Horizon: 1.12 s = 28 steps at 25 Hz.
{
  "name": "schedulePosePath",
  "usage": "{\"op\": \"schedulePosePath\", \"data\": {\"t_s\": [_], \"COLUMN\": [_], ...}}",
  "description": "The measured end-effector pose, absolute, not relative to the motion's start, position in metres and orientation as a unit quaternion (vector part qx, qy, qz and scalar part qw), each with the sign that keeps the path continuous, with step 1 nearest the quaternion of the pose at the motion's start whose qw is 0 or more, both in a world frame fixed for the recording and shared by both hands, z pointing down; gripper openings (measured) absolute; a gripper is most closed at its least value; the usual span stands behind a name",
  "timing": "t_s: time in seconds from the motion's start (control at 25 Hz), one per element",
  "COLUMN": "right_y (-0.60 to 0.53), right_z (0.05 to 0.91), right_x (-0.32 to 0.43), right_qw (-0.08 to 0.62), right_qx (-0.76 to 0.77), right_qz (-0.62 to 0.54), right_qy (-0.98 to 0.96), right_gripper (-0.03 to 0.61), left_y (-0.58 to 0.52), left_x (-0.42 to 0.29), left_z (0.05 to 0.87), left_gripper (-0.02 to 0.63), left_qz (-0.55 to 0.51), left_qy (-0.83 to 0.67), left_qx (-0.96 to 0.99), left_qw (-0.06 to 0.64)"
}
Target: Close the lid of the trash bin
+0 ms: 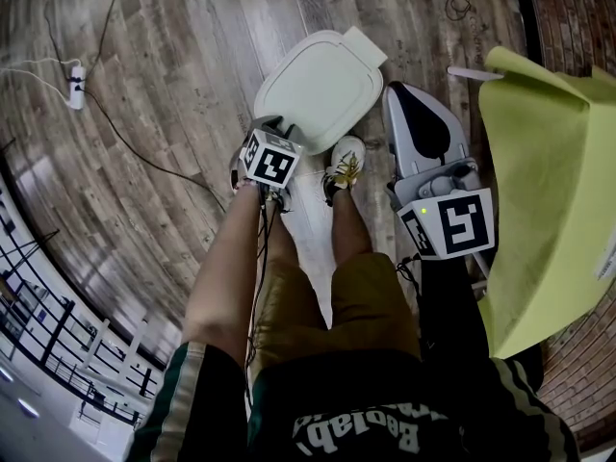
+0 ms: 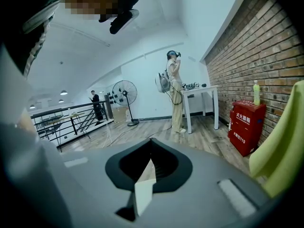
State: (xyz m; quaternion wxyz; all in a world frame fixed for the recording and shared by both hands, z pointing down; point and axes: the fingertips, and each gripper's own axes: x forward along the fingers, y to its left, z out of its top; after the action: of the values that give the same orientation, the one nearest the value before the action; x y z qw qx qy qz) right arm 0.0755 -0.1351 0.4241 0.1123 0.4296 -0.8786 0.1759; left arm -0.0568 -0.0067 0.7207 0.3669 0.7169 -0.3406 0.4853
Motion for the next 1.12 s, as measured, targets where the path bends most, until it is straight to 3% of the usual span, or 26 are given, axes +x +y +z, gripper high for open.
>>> {"op": "schedulePosePath", "data": {"t_s": [1.12], "right_y": [-0.133], "right_z": [0.431], "right_x": [0.077], "right_qw": [0.11], "right_qx": [0.435], "right_qz": [0.185], "right_qy": [-0.875], "right_gripper": [0.014], "left_y": [-0.003], "left_x": [-0.058], "left_z": [0.732], "left_gripper": [0.132], "left_qz": [0.486], "left_qy": [-0.34], "left_qx": [0.709], "left_qw": [0.382]}}
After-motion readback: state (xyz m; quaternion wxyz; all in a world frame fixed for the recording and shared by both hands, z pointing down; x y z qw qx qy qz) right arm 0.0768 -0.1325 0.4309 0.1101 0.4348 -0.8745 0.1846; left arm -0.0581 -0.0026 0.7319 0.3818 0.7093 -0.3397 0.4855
